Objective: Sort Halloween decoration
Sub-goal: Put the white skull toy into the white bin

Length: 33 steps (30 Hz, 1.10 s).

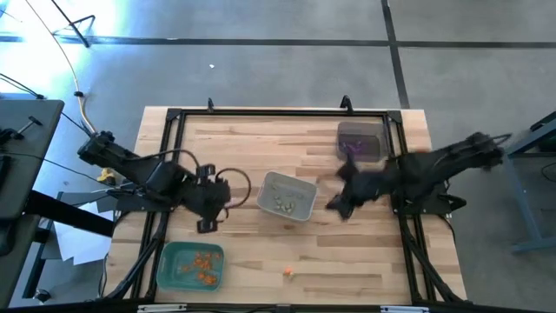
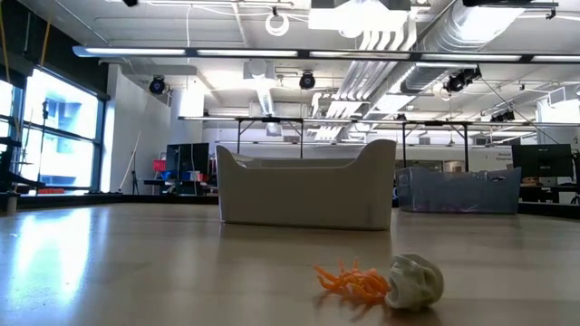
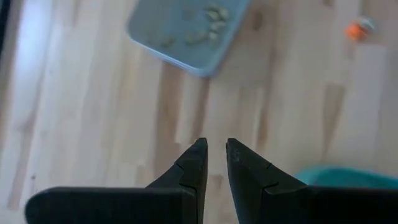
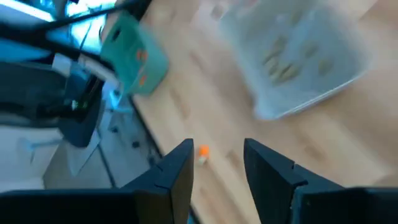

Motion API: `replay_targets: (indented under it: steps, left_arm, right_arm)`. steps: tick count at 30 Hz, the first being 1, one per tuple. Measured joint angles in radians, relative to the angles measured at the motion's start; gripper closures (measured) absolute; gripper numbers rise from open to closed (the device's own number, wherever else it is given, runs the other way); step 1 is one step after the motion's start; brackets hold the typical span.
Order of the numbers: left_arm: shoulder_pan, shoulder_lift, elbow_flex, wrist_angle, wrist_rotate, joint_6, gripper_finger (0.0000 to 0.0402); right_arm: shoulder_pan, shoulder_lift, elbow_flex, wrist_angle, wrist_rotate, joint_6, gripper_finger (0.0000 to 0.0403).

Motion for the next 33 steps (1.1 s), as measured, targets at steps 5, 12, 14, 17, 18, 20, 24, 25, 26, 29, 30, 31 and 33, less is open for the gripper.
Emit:
replay_targets:
  steps: [5,12,14,17,18,20,24,25,26,29,30,31,33]
  left_arm:
    - [-0.108,0.004,0.000,-0.013,0.029,-0.033,0.0353]
    - [-0.253,0.051,0.000,0.046,0.059,-0.053,0.0353]
    - [-0.286,0.063,0.000,0.064,0.063,-0.073,0.0353]
    - [-0.325,0.080,0.000,0.091,0.063,-0.098,0.0353]
    - [-0.334,0.084,0.000,0.103,0.063,-0.100,0.0353]
    - [-0.352,0.093,0.000,0.129,0.063,-0.102,0.0353]
    - [-0.377,0.111,0.000,0.158,0.064,-0.133,0.0353]
    - [-0.380,0.115,0.000,0.160,0.070,-0.144,0.0353]
    - [-0.383,0.117,0.000,0.169,0.080,-0.158,0.0353]
    - [-0.383,0.119,0.000,0.201,0.092,-0.192,0.0353]
    - [-0.383,0.119,0.000,0.216,0.092,-0.199,0.0353]
    - [-0.383,0.119,0.000,0.228,0.092,-0.206,0.0353]
    - [-0.382,0.119,0.000,0.258,0.096,-0.213,0.0353]
  right_arm:
    - [0.177,0.188,0.004,0.107,0.015,0.155,0.0270]
    - [0.255,0.422,0.004,0.159,-0.073,0.290,0.0270]
    - [0.261,0.476,0.004,0.246,-0.108,0.289,0.0270]
    - [0.269,0.541,0.004,0.387,-0.123,0.257,0.0270]
    - [0.269,0.558,0.004,0.423,-0.125,0.249,0.0270]
    - [0.269,0.587,0.004,0.472,-0.133,0.229,0.0270]
    - [0.268,0.639,0.004,0.477,-0.164,0.189,0.0269]
    - [0.268,0.652,0.004,0.478,-0.172,0.182,0.0269]
    - [0.268,0.664,0.004,0.480,-0.186,0.176,0.0269]
    - [0.268,0.701,0.004,0.487,-0.210,0.120,0.0269]
    - [0.268,0.710,0.003,0.485,-0.210,0.091,0.0269]
    - [0.268,0.718,0.003,0.486,-0.210,0.051,0.0269]
    - [0.268,0.727,0.003,0.486,-0.205,-0.063,0.0269]
